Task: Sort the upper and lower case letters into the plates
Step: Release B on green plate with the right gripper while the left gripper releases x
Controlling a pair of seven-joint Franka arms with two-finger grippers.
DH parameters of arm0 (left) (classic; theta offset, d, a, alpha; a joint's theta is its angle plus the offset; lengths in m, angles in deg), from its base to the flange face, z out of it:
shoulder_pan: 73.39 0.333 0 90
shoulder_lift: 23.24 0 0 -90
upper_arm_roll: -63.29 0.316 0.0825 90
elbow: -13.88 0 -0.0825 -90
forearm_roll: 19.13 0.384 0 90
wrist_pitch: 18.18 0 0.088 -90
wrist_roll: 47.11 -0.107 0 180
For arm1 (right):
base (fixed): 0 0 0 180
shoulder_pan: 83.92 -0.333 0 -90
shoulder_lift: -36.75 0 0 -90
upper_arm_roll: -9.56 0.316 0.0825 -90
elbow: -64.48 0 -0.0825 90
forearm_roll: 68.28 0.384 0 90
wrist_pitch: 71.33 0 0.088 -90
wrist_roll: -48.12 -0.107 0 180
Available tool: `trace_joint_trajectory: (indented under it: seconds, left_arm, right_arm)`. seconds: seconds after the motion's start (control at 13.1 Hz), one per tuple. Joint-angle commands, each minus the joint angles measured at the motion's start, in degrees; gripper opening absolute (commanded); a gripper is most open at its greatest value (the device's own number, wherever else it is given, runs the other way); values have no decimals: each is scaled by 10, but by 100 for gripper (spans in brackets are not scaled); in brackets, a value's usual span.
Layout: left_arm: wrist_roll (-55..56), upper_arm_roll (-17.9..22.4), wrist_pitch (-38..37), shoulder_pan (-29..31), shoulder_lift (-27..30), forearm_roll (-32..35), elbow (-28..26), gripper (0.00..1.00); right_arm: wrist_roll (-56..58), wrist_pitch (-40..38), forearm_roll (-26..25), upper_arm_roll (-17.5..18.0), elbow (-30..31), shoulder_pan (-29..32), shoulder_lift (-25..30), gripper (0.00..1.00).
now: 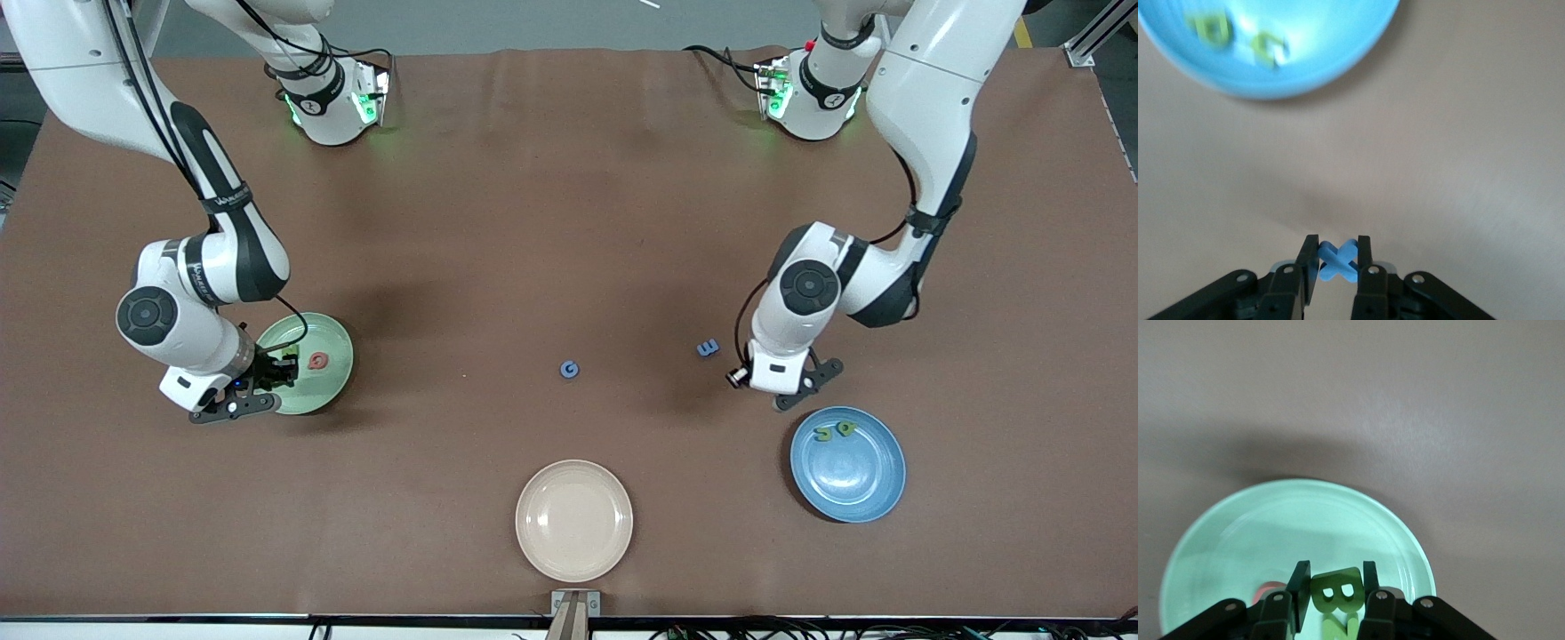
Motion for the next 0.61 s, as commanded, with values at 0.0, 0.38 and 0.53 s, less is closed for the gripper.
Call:
trace_joint_trajectory:
  seconds: [0.0, 0.38, 0.53]
  left_arm:
    - [-85, -2, -13, 40, -19, 13, 49, 0]
    - [-250, -2, -13, 119, -56, 13, 86, 1]
    - [-301, -2, -13, 136, -74, 11, 106, 4]
  right_arm:
    - [10, 30, 10, 16, 27, 15, -9, 0]
    - [3, 21, 10, 16, 19, 15, -9, 100]
    - [-63, -47, 34, 54, -14, 10, 3, 100]
